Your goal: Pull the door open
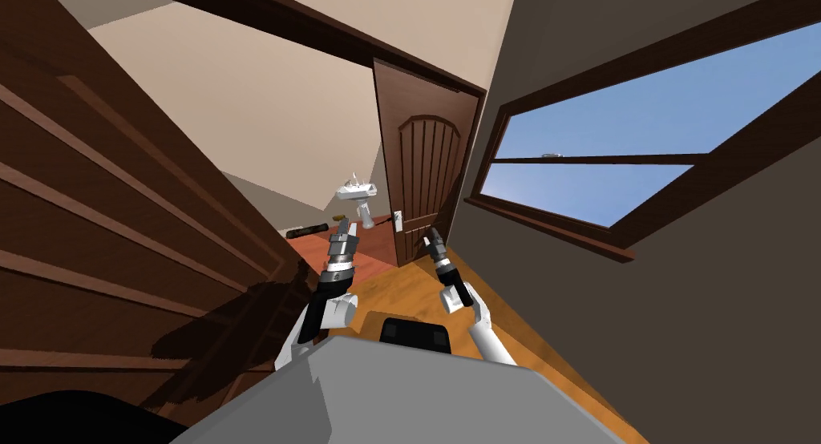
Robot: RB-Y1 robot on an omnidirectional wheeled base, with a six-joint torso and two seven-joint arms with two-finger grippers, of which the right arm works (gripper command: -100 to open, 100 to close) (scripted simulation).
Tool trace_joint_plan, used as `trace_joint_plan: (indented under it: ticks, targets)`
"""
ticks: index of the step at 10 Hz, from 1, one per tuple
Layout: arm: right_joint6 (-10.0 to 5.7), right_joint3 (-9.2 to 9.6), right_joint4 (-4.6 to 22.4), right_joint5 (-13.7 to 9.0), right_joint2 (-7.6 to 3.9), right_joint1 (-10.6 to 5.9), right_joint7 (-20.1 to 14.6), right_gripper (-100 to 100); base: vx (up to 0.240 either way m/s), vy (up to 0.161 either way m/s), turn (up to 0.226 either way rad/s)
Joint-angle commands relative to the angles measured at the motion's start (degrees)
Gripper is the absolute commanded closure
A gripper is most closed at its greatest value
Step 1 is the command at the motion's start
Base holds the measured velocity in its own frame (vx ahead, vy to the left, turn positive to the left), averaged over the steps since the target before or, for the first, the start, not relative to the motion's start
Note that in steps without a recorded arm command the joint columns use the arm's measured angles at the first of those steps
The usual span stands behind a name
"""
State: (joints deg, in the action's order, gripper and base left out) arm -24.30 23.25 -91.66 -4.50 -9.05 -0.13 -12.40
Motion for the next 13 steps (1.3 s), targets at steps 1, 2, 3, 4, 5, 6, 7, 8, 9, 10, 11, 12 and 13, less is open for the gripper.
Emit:
trace_joint_plan:
  ticks: [1, 2, 3, 4, 5, 6, 7, 8, 9, 10, 11, 12, 13]
  targets:
    - [-0.28, 1.12, 2.4, 0.1, -0.25, -1.37, -0.5, -100, 0.084, 0.069, -0.072]
    - [-0.38, 1.78, 3.8, 0.1, -0.46, -2.22, -0.9, -100, 0.077, 0.074, -0.072]
    - [-0.47, 2.41, 5.1, 0.1, -0.66, -3.05, -1.2, -100, 0.079, 0.091, -0.083]
    - [-0.56, 3.04, 6.4, 0.1, -0.85, -3.87, -1.5, -100, 0.070, 0.081, -0.084]
    - [-0.65, 3.67, 7.7, 0.1, -1.04, -4.70, -1.9, -100, 0.066, 0.071, -0.069]
    - [-0.74, 4.31, 9.0, 0.1, -1.23, -5.52, -2.2, -100, 0.083, 0.066, -0.072]
    - [-0.83, 4.94, 10.3, 0.1, -1.42, -6.35, -2.5, -100, 0.097, 0.073, -0.071]
    - [-0.92, 5.55, 11.6, 0.1, -1.60, -7.15, -2.9, -100, 0.078, 0.076, -0.077]
    - [-1.01, 6.14, 12.8, 0.1, -1.77, -7.92, -3.2, -100, 0.071, 0.071, -0.082]
    - [-1.10, 6.74, 14.1, 0.1, -1.95, -8.70, -3.5, -100, 0.079, 0.079, -0.076]
    - [-1.18, 7.33, 15.3, 0.1, -2.12, -9.47, -3.8, -100, 0.083, 0.094, -0.076]
    - [-1.27, 7.93, 16.6, 0.1, -2.29, -10.25, -4.1, -100, 0.073, 0.082, -0.053]
    - [-1.35, 8.51, 17.8, 0.1, -2.46, -11.01, -4.4, -100, 0.072, 0.080, -0.076]
